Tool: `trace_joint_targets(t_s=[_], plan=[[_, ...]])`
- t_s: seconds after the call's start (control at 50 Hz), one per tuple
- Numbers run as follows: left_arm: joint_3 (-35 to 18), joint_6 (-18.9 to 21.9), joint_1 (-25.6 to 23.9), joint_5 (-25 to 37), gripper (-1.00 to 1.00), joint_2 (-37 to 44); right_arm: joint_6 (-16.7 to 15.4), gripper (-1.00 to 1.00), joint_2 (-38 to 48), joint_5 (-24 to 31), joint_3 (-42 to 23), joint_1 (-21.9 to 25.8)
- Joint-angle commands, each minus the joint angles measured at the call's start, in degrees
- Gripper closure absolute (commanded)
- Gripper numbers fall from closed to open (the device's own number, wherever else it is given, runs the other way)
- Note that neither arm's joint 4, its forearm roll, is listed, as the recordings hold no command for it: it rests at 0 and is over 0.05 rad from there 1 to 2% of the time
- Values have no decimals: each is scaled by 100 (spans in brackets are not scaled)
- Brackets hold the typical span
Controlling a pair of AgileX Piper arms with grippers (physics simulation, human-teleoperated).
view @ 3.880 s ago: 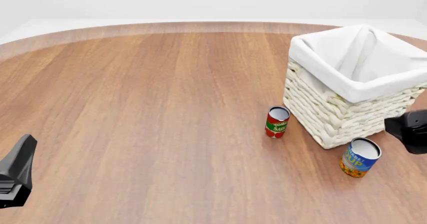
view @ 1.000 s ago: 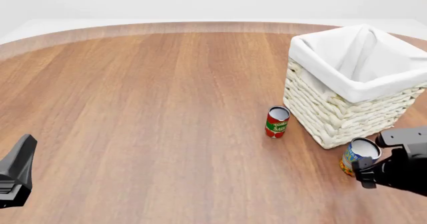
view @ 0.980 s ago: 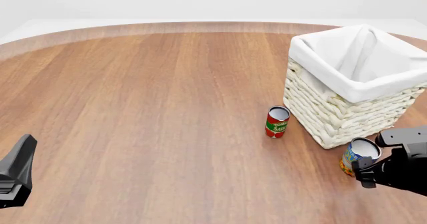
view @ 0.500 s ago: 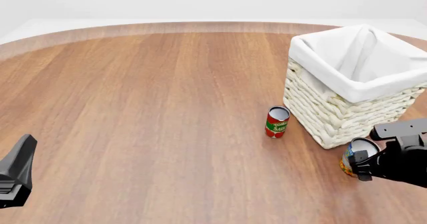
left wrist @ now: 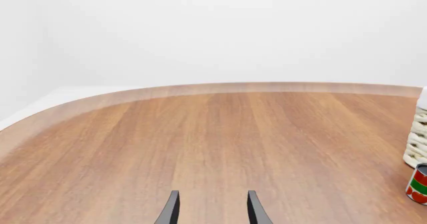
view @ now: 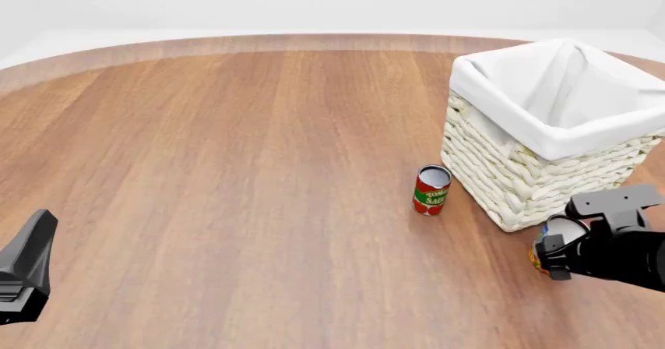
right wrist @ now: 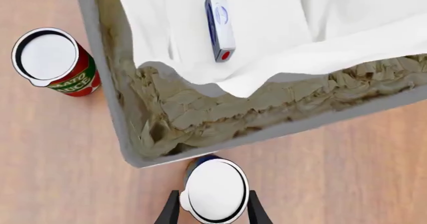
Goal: Pick up the alphabet soup and the cream cheese box, and put them in the basket.
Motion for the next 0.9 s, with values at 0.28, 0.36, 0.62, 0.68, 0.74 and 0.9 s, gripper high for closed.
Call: trace_joint_targets(t_s=[0.28, 0.36, 0.62, 0.68, 0.74, 0.9], plan=[[0, 0, 0, 0, -100, 0, -74, 100, 288, -313, 39, -92], [0, 0, 0, 0, -100, 0, -70, 100, 176, -204, 24, -82], [0, 0, 0, 0, -100, 0, -54, 100, -317, 315, -68, -65], [0, 0, 0, 0, -100, 0, -51, 100, -404, 316, -24, -62], [0, 0, 0, 0, -100, 0, -47, 100, -620, 529, -51, -58], [0, 0, 0, 0, -100, 0, -55, 100, -1217, 1087, -97, -20]])
